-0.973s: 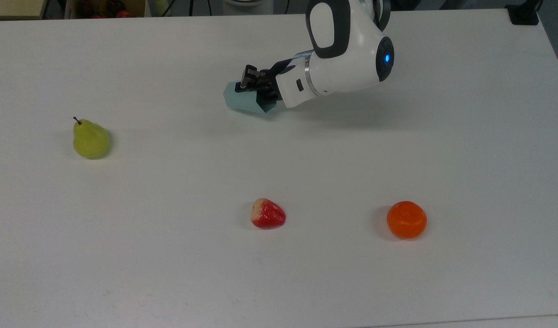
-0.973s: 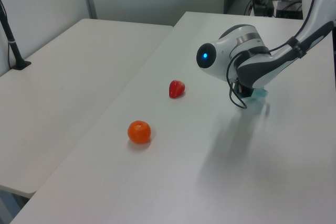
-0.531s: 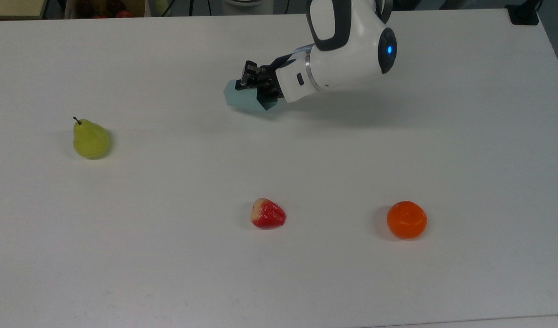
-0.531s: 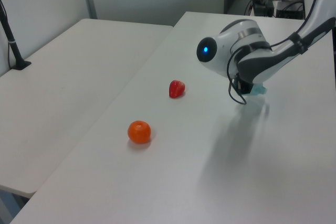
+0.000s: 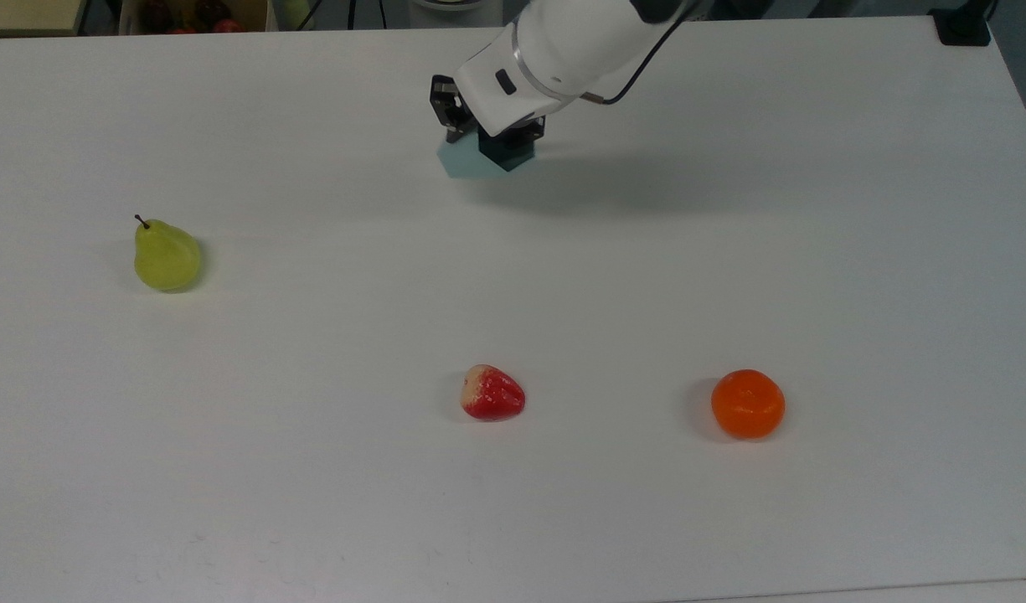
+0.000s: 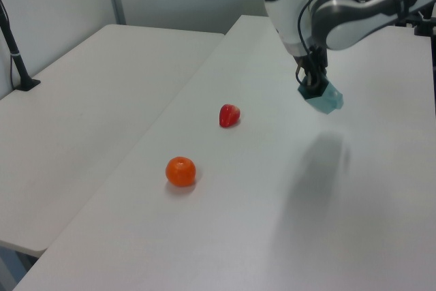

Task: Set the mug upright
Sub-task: 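Lift and rotate the mug so its base faces the table, then lower the upright mug onto the table and open the gripper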

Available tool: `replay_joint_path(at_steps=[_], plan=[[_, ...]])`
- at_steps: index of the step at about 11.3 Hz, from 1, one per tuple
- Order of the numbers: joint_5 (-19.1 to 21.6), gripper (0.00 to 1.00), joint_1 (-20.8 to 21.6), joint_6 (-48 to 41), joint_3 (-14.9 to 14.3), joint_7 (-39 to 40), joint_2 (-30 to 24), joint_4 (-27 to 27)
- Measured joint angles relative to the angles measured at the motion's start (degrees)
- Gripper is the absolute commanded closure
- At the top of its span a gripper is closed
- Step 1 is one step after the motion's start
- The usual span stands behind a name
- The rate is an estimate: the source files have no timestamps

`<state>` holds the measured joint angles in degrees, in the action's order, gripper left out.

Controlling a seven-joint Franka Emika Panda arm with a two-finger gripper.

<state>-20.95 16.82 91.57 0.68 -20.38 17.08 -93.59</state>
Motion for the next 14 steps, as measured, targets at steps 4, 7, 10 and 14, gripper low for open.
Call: replay_joint_path(at_steps=[4,7,10,14], plan=[[11.5,1.00,-3.5,11.1,0.0,13.6,0.0,-1.2],[12.8,1.00,-3.8,20.8,0.0,24.4,0.8,-6.0],[19.5,1.00,-4.4,26.4,0.0,34.0,2.0,-7.9],[26.8,1.00,-6.0,29.1,0.0,41.9,2.5,-7.9]])
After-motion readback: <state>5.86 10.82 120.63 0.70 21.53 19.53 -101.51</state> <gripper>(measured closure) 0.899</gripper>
